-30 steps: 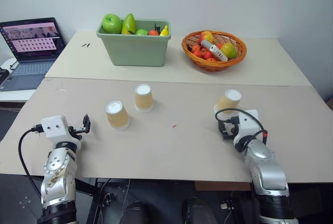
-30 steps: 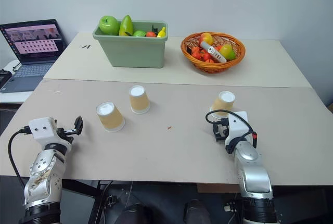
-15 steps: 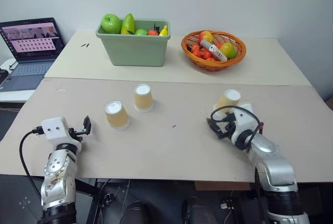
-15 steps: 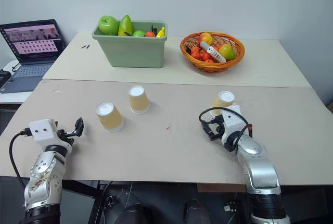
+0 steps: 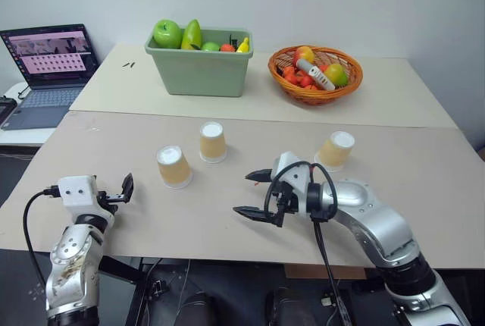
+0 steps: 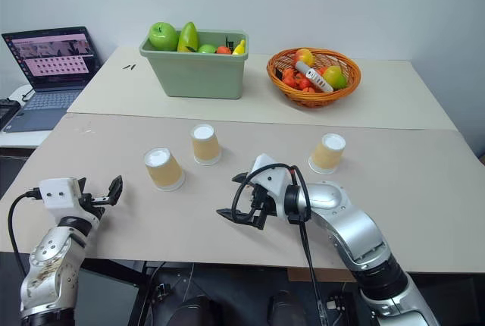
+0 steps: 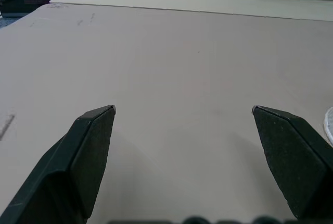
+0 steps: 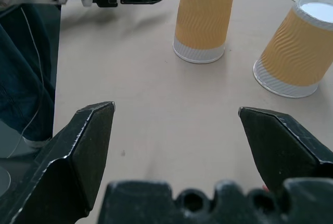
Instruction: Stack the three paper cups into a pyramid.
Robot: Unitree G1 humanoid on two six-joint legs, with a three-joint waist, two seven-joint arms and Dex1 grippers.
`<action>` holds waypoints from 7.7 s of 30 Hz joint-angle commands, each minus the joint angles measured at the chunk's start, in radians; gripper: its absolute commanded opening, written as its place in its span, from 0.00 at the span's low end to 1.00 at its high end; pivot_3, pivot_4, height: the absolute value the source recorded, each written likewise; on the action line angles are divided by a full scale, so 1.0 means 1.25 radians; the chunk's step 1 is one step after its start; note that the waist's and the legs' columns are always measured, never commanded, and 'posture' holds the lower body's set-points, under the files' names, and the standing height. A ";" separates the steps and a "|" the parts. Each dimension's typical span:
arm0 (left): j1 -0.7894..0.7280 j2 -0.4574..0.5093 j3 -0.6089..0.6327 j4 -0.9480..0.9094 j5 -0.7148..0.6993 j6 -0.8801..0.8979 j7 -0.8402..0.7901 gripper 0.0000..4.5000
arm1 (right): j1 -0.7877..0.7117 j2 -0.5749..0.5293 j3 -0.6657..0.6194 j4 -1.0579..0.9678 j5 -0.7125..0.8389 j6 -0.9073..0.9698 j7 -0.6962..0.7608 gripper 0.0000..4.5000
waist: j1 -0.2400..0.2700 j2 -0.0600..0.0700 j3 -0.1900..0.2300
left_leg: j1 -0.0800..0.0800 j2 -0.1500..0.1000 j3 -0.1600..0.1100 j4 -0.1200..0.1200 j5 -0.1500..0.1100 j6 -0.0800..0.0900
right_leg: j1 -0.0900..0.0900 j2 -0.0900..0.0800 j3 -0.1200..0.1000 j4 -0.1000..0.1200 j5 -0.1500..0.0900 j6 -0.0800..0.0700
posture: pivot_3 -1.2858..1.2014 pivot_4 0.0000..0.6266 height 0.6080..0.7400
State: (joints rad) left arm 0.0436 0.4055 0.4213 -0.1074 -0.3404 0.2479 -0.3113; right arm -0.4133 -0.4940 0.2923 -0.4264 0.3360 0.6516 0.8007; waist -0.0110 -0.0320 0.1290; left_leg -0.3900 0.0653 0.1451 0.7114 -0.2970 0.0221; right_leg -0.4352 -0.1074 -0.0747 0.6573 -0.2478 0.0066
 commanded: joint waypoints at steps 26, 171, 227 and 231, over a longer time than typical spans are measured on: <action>-0.293 0.213 -0.255 0.171 -0.016 -0.021 -0.513 1.00 | 0.015 0.013 -0.070 -0.002 -0.016 -0.028 -0.068 1.00 | 0.000 0.000 0.001 | -0.002 -0.002 0.001 0.000 0.000 -0.001 | -0.001 0.000 -0.001 0.000 0.000 0.000 | 0.52 0.24 0.75; -0.684 0.060 -0.330 0.548 0.090 -0.166 -0.627 0.68 | 0.137 -0.127 -0.260 -0.046 0.032 0.004 -0.100 1.00 | 0.013 -0.001 0.001 | -0.004 -0.004 -0.002 0.003 0.000 0.000 | 0.000 0.001 -0.002 0.000 0.000 0.002 | 0.52 0.24 0.75; -0.483 0.173 -0.383 0.044 -0.057 0.122 -0.719 1.00 | 0.154 -0.155 -0.294 -0.048 0.045 0.015 -0.096 1.00 | 0.017 -0.001 0.001 | -0.005 -0.003 -0.003 0.007 0.000 0.001 | 0.000 0.001 -0.002 0.001 0.000 0.002 | 0.52 0.24 0.75; -0.482 0.223 -0.325 -0.019 -0.111 0.195 -0.706 1.00 | 0.220 -0.204 -0.382 -0.069 0.104 0.038 -0.040 1.00 | 0.021 -0.001 0.002 | -0.006 -0.003 -0.004 0.007 -0.001 0.001 | 0.000 0.000 -0.003 0.001 -0.001 0.002 | 0.52 0.24 0.75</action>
State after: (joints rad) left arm -0.5441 0.6623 -0.0382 -0.0703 -0.4381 0.4639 -1.2030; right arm -0.1518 -0.7256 -0.1064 -0.4744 0.4258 0.6893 0.7232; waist 0.0151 -0.0331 0.1310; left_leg -0.3977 0.0612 0.1391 0.7199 -0.2977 0.0236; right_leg -0.4357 -0.1069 -0.0786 0.6574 -0.2484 0.0087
